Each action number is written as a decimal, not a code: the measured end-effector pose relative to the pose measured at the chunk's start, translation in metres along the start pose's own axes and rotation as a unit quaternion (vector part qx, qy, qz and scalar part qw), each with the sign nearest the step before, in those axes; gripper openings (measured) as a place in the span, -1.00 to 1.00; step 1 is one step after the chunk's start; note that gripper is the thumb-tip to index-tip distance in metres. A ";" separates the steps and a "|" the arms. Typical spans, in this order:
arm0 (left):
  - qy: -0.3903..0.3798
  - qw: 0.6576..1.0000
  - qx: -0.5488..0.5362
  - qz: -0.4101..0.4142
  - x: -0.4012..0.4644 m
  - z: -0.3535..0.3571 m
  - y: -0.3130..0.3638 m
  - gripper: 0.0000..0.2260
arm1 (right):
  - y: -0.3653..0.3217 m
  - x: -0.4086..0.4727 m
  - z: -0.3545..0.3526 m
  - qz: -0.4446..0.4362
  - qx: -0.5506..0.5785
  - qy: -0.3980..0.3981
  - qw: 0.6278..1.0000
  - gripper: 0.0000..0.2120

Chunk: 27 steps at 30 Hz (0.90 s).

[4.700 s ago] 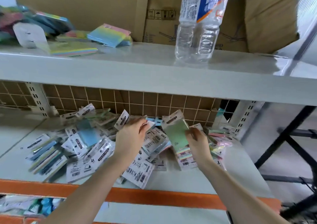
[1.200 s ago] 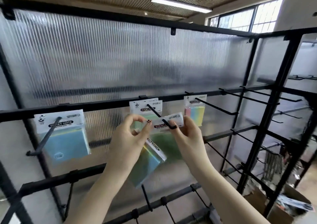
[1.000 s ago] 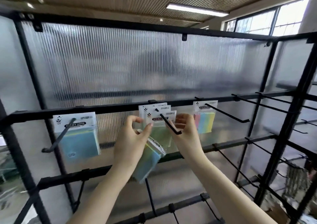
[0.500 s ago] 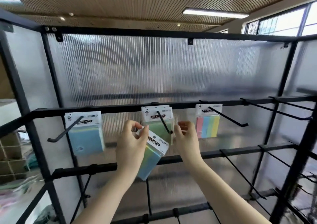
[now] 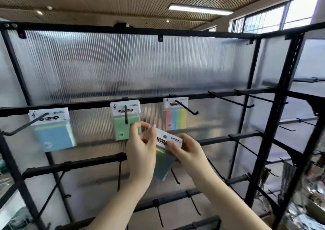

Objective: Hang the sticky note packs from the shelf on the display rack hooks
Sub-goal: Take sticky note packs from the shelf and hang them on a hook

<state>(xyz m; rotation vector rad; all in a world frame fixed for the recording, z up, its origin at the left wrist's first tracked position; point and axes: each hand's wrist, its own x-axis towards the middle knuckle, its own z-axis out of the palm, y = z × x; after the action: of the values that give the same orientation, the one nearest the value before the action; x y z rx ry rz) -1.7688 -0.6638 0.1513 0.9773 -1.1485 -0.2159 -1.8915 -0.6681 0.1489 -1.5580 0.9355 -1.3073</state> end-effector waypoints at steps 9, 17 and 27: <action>-0.122 0.990 -0.058 -0.029 -0.008 0.033 0.038 -0.78 | -0.022 -0.009 -0.053 -0.086 0.027 0.093 0.992 -0.89; -0.146 0.986 -0.072 -0.041 0.024 0.058 0.041 -0.81 | -0.037 0.023 -0.058 -0.117 0.008 0.150 0.982 -0.90; -0.171 0.984 -0.041 0.000 0.037 0.075 0.009 -0.86 | -0.012 0.054 -0.063 -0.079 -0.004 0.153 0.985 -0.82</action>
<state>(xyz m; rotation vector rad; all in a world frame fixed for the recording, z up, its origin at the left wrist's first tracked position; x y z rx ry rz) -1.8189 -0.7212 0.1878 0.8879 -1.4398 -0.4408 -1.9446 -0.7242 0.1819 -1.4863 1.0207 -1.6928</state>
